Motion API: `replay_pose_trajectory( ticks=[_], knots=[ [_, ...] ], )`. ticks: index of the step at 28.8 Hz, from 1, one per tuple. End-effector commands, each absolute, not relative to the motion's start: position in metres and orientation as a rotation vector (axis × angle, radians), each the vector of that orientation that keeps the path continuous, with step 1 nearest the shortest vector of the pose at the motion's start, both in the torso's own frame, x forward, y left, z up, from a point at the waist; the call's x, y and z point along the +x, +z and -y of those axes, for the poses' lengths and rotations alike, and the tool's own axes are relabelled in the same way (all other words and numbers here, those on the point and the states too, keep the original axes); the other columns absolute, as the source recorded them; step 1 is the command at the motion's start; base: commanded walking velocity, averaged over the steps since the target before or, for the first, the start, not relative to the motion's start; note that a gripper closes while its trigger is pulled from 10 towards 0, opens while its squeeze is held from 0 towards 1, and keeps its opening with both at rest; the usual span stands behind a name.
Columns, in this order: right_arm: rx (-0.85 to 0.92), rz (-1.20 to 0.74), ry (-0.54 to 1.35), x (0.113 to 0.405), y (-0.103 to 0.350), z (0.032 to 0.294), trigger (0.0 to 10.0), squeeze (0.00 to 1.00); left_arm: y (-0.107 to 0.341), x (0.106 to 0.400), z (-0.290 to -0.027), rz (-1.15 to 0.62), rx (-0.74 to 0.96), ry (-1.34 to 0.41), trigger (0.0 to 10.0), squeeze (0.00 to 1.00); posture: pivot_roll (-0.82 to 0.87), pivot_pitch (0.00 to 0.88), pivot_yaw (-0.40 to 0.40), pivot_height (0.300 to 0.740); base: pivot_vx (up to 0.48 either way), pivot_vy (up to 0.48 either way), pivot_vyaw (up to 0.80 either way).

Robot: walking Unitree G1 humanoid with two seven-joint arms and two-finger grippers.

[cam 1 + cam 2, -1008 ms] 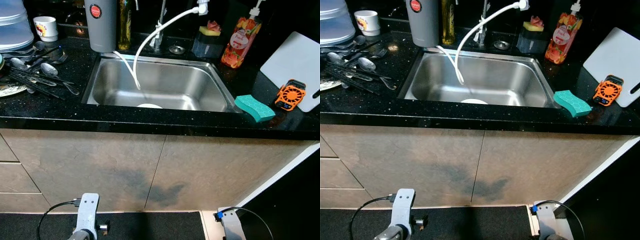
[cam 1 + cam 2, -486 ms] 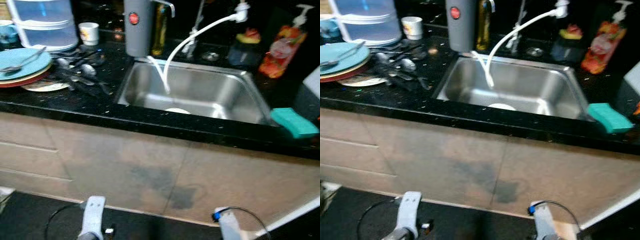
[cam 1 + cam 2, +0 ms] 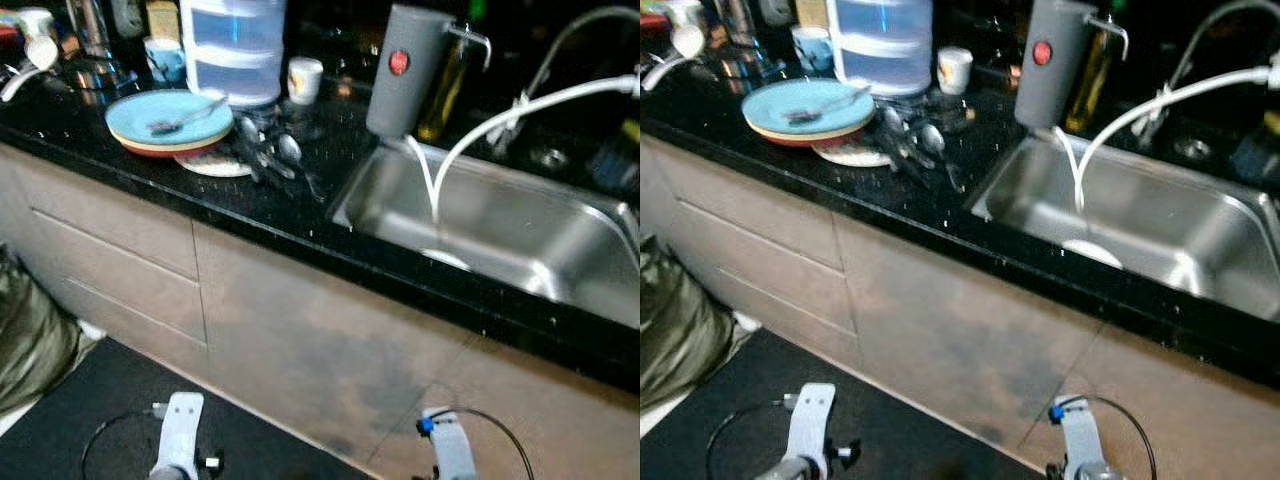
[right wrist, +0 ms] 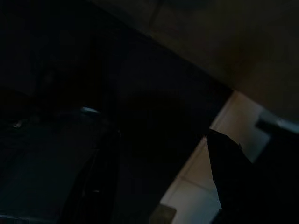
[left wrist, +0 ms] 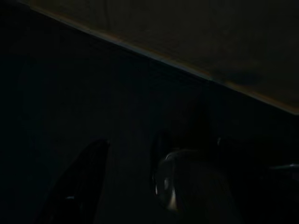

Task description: Kitchen organization

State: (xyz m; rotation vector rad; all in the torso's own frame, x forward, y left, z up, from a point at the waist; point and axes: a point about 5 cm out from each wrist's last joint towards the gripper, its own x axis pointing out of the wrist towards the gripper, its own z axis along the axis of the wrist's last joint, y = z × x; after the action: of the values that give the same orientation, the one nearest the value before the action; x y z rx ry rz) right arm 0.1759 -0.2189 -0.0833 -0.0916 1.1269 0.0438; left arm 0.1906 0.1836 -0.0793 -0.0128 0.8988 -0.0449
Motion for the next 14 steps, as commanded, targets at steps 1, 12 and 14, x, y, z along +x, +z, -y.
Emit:
replay_pose_trajectory(
  ticks=[1, 12, 14],
  knots=[
    [-0.096, -1.151, 0.029, 0.17, -0.0851, 0.2231, 10.0, 0.0, -0.0798, 0.1906, -0.1799, -0.903, -0.028, -0.052, 10.0, 0.0, 0.12, 0.0, -0.094, 0.74, 0.0, 0.0, 0.0],
    [-0.091, -1.146, 0.032, 0.1725, -0.0838, 0.2236, 10.0, 0.0, -0.0786, 0.1928, -0.1809, -0.892, -0.053, -0.03, 10.0, 0.0, 0.12, 0.0, -0.099, 0.74, 0.0, 0.0, 0.0],
    [-0.092, -1.145, 0.031, 0.1732, -0.0835, 0.2237, 10.0, 0.0, -0.0779, 0.194, -0.1816, -0.888, -0.065, -0.017, 10.0, 0.0, 0.12, 0.0, -0.098, 0.74, 0.0, 0.0, 0.0]
  ],
)
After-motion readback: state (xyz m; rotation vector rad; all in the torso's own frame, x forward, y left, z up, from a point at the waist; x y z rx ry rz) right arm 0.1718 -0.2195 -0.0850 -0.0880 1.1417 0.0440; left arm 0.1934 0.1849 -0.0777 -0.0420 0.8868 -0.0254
